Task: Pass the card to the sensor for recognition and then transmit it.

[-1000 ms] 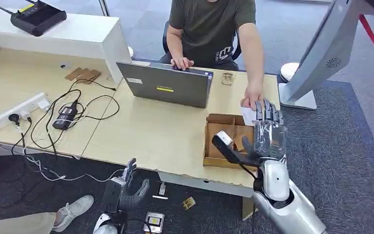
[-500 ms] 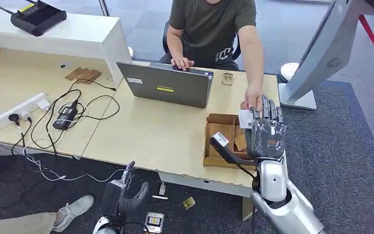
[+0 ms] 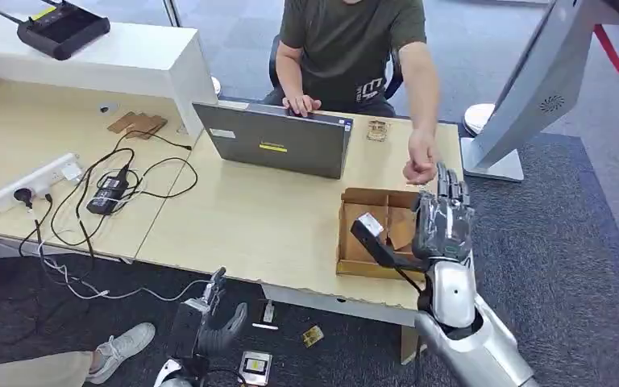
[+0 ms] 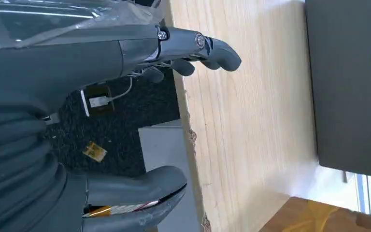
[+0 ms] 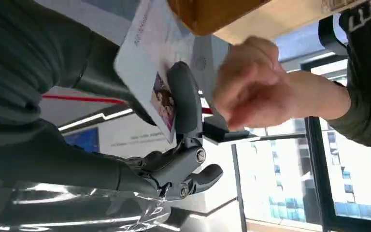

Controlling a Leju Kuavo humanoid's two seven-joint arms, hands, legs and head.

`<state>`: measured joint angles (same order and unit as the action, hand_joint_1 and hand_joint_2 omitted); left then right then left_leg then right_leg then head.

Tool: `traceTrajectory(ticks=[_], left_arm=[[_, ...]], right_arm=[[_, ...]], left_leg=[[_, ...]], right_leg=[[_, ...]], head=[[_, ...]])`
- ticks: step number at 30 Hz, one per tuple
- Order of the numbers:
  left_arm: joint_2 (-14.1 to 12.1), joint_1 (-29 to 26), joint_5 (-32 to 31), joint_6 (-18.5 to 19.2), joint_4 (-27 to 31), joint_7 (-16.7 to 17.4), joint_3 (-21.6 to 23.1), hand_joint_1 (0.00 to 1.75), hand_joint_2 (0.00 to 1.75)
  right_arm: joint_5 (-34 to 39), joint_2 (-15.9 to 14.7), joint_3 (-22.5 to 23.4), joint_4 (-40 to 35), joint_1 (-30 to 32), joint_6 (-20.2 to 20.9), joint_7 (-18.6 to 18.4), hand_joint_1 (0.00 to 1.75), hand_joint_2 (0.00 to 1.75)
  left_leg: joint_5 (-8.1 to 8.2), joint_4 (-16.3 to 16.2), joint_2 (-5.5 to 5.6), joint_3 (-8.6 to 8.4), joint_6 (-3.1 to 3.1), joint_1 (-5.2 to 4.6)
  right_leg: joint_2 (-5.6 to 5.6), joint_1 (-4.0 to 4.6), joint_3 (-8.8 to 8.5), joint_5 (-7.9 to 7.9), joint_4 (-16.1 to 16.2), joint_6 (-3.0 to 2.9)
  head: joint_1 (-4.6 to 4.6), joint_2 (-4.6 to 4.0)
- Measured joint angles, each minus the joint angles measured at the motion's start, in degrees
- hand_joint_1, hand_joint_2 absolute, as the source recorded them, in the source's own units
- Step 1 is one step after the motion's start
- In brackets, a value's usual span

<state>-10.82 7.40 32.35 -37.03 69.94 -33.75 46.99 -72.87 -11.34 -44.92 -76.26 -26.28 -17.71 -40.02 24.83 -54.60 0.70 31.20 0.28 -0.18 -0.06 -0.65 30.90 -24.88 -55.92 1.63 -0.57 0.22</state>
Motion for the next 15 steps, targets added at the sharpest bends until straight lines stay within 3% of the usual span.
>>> traceTrajectory(ticks=[3,6,11,15], left_arm=[[-0.3,-0.2,-0.3,0.0,0.0,0.3,0.0,0.00,1.75],[-1.0,-0.4,-0.8,0.6,0.5,0.8,-0.3,0.00,1.75],[-2.0,-1.2,-1.1,0.4,1.1,1.4,-1.4,0.00,1.75],[-2.6,-1.7,-1.1,-0.2,1.6,1.4,-1.8,0.00,1.75]], right_arm=[[20.2,-0.1,0.0,0.7,-0.2,-13.0,0.6,1.75,1.75],[31.5,-1.0,-0.1,1.7,-0.2,-19.6,2.9,1.75,1.75],[34.4,-3.0,1.4,2.3,2.6,-20.6,7.7,1.75,1.75],[33.2,-3.8,4.1,2.1,5.6,-20.6,8.9,1.75,1.75]], left_leg=[[0.00,0.0,0.00,0.00,0.00,0.00],[0.00,0.0,-0.01,0.00,0.00,-0.01],[0.01,0.0,-0.01,0.00,0.00,-0.01],[0.03,0.0,-0.04,-0.01,-0.01,0.02]], right_leg=[[0.00,0.00,0.00,0.00,0.0,0.00],[0.00,-0.01,0.01,0.00,0.0,0.00],[0.00,-0.01,0.01,0.00,0.0,0.00],[0.03,0.00,0.03,-0.02,0.0,-0.01]], head=[[0.00,0.00],[0.00,0.00],[0.00,0.00],[0.00,0.00]])
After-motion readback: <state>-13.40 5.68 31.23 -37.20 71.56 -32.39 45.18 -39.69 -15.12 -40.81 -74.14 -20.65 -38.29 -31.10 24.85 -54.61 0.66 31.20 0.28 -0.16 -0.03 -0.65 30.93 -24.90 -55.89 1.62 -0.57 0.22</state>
